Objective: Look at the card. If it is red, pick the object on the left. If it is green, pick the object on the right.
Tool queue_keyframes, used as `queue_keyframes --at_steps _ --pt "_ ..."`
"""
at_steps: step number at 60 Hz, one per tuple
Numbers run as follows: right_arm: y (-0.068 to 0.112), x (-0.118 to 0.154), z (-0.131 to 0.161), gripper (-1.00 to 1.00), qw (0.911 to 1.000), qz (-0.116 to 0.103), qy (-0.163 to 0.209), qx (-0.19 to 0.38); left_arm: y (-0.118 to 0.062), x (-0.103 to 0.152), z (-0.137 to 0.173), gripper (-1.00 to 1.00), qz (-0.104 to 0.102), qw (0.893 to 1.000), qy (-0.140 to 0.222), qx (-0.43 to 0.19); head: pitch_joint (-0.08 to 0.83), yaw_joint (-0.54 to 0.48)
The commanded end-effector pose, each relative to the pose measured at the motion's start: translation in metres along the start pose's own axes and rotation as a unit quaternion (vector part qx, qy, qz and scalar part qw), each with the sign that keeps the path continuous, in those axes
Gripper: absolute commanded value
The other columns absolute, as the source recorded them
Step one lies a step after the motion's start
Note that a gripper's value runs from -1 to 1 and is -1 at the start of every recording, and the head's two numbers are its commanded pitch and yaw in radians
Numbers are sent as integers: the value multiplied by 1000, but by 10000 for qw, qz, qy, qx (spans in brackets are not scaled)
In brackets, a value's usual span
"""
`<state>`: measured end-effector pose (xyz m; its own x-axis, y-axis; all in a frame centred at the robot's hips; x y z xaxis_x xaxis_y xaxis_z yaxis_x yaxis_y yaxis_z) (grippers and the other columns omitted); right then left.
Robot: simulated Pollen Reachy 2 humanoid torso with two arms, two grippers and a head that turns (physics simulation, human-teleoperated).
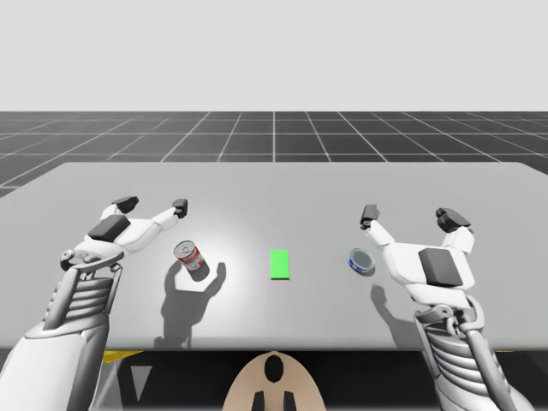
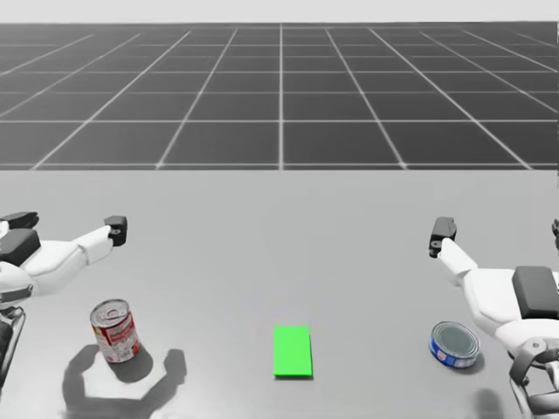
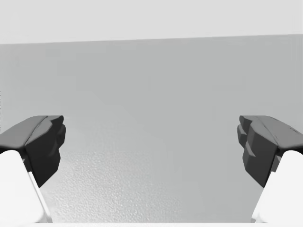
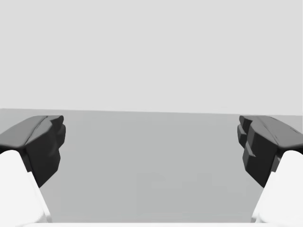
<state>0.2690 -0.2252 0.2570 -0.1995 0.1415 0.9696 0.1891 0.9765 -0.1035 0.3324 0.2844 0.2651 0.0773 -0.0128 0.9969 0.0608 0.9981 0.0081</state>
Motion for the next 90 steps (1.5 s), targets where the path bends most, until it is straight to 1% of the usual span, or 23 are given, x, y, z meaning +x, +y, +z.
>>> queue_keyframes --at_steps 1,17,22,34,44,49,57,58,67,73,81,90 --pt "5 -2 1 -1000 9999 -98 81 -9 1 0 -1 -1000 -18 10000 29 17 493 5" --pt "5 -1 2 -1000 9999 -51 90 11 2 0 -1 -1000 -37 10000 13 23 661 -5" --pt "5 -1 2 -1000 10000 -35 86 19 2 1 -1 -1000 -41 10000 -44 11 691 -14" --pt "5 -3 2 -1000 9999 7 98 37 2 2 0 -1000 -67 9999 -107 12 723 -25" --pt "5 -3 2 -1000 10000 29 86 39 2 2 1 -1000 -79 9999 -139 23 730 -44" --pt "5 -3 2 -1000 9999 36 90 43 2 4 2 -1000 -100 9997 -244 15 724 -68" --pt "5 -4 1 -1000 9999 48 94 49 0 5 3 -1000 -108 9995 -304 3 721 -150" --pt "6 -4 1 -1000 9999 52 93 52 0 5 4 -1000 -105 9994 -315 -3 722 -174" --pt "6 -4 1 -1000 9999 52 90 54 0 6 5 -1000 -87 9994 -344 -12 737 -283" --pt "6 -5 0 -1000 9999 51 93 57 -1 6 5 -1000 -89 9994 -343 -15 745 -330" --pt "6 -4 0 -1000 9999 64 57 73 -1 6 5 -1000 -99 9993 -351 -13 730 -368" --pt "8 -6 0 -1000 9998 100 64 130 -1 5 6 -1000 -100 9993 -353 -21 707 -368"
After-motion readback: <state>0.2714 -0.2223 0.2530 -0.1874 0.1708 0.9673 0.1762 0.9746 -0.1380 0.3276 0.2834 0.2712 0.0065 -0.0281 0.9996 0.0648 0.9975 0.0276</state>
